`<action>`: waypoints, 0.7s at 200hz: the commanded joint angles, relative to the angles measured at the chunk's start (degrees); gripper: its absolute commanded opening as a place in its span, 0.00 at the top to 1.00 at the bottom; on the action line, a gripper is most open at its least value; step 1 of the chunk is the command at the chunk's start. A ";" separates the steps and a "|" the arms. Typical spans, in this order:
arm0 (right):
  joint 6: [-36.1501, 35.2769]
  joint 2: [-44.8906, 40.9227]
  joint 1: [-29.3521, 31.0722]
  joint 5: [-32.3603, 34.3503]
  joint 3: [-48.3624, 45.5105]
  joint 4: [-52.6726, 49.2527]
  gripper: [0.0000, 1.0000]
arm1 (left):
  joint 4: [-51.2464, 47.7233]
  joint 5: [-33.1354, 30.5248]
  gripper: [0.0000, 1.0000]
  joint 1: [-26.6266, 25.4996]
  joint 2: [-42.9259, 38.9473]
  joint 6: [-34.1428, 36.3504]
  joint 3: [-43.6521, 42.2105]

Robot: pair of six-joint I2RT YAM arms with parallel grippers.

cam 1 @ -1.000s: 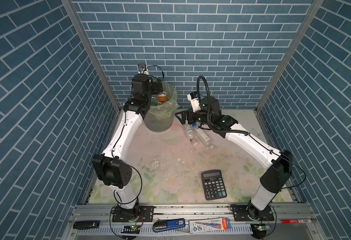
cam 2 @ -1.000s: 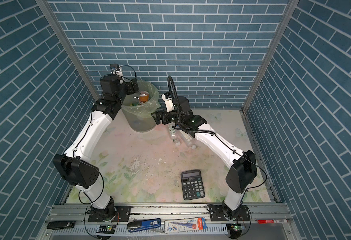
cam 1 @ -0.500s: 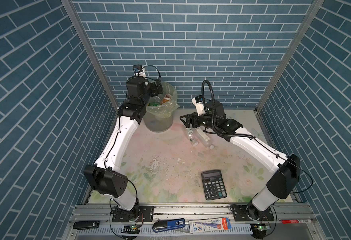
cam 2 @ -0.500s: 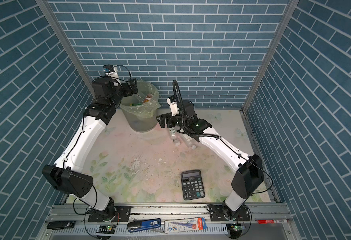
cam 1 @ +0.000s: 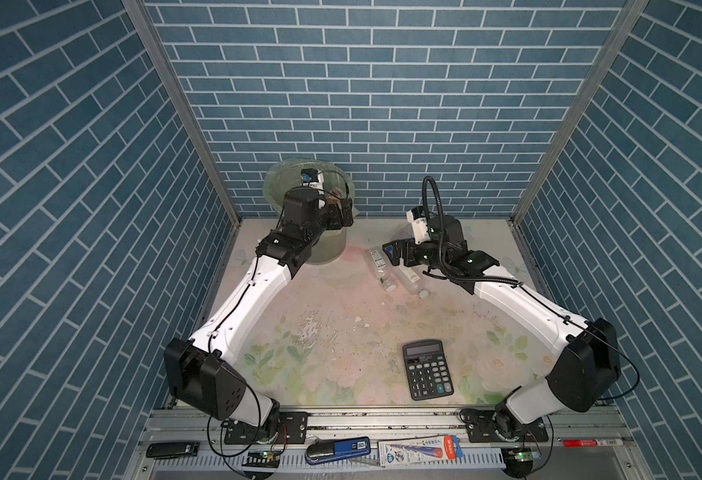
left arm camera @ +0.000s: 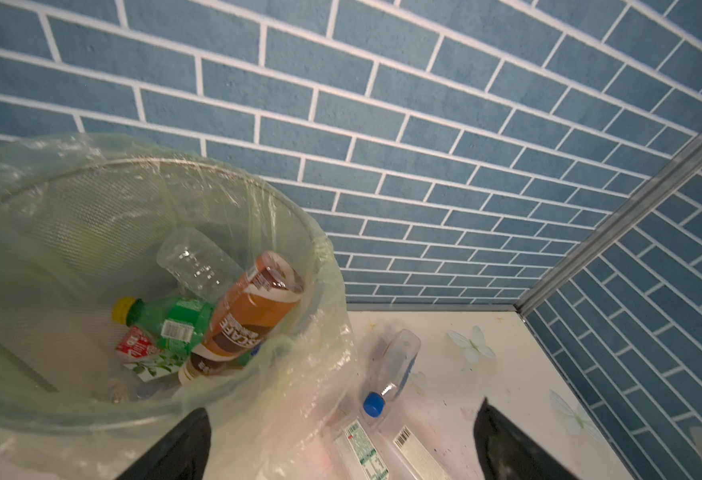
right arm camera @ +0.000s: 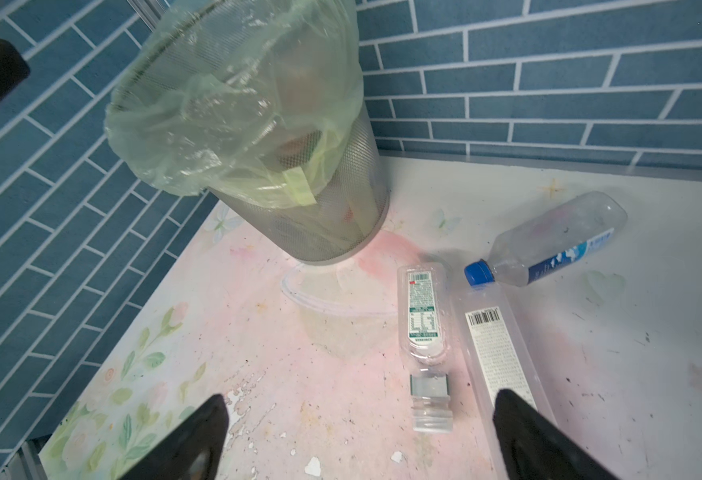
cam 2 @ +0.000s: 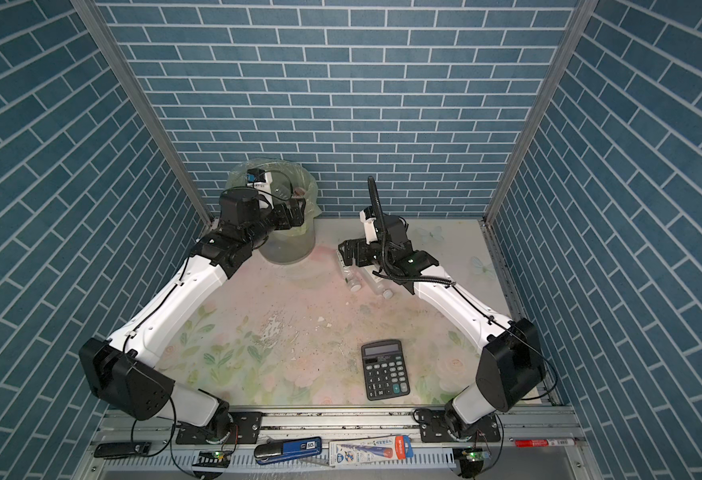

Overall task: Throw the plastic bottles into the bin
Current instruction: 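Lower the right gripper onto the small clear green-labelled bottle while the left returns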

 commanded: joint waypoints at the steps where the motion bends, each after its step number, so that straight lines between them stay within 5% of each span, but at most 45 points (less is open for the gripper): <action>1: 1.70 -1.11 -0.33 -0.22 -3.61 0.74 0.04 | 1.49 2.92 0.01 -1.51 -1.64 -3.54 -3.86; 140: 1.47 16.09 0.87 -2.91 -6.57 5.31 0.14 | 2.46 6.33 0.01 -4.01 -4.70 -15.08 -28.37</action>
